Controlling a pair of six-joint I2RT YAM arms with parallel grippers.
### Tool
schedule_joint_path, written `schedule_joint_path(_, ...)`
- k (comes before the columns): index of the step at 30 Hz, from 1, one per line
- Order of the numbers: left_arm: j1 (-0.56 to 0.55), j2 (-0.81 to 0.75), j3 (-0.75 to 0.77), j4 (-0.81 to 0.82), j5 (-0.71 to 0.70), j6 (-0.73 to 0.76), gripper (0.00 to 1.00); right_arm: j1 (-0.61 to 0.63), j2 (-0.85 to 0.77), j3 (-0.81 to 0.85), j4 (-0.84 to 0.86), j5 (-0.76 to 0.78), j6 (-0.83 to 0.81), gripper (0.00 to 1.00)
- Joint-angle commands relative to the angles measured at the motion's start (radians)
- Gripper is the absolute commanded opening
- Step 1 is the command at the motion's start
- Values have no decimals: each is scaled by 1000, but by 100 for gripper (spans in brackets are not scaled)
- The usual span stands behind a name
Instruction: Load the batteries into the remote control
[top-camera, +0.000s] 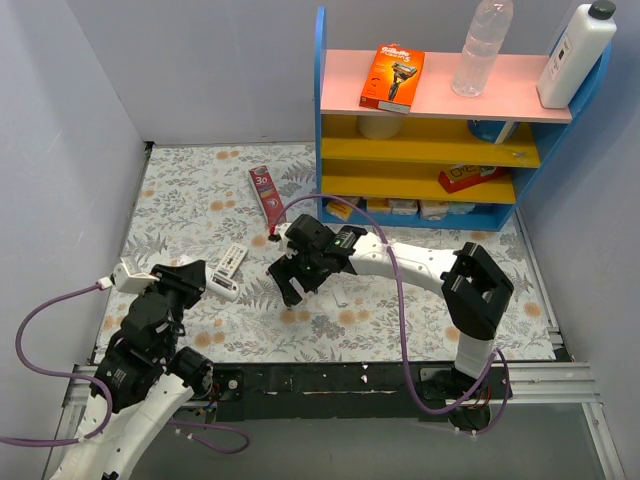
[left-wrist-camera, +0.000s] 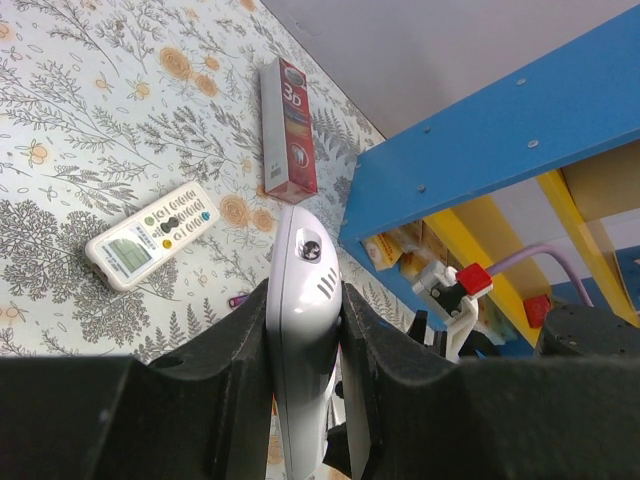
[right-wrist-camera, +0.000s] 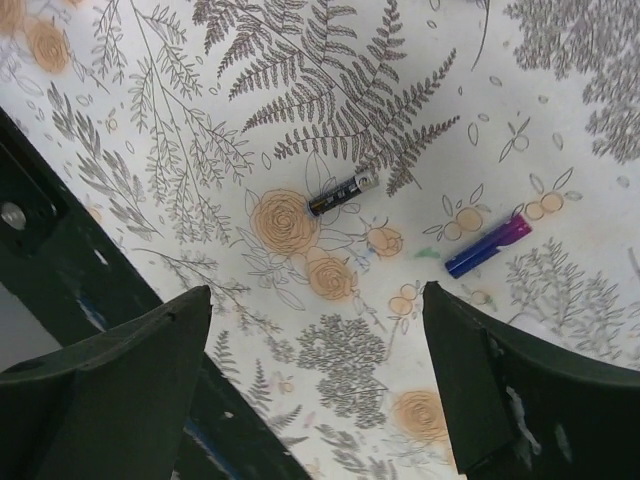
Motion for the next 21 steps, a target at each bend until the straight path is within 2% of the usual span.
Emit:
schedule_joint_path(1,-1,13,-5,39,24,36,5,6,2,30,-55,38,274,93)
schedule_joint_path(6,-3,20,-7,53,34,62,5,6,72,169,-205,139,401,91)
schedule_joint_path(10,-1,23,-7,68,44,84,5,6,147,246,-249,170,527,83)
schedule_joint_path(15,-1,42,-2,96,56,116,5,6,244,334,-350,240,608,73)
schedule_joint_path(21,-3,54,-5,117,70,156,5,6,287,344,-324,197,644,64)
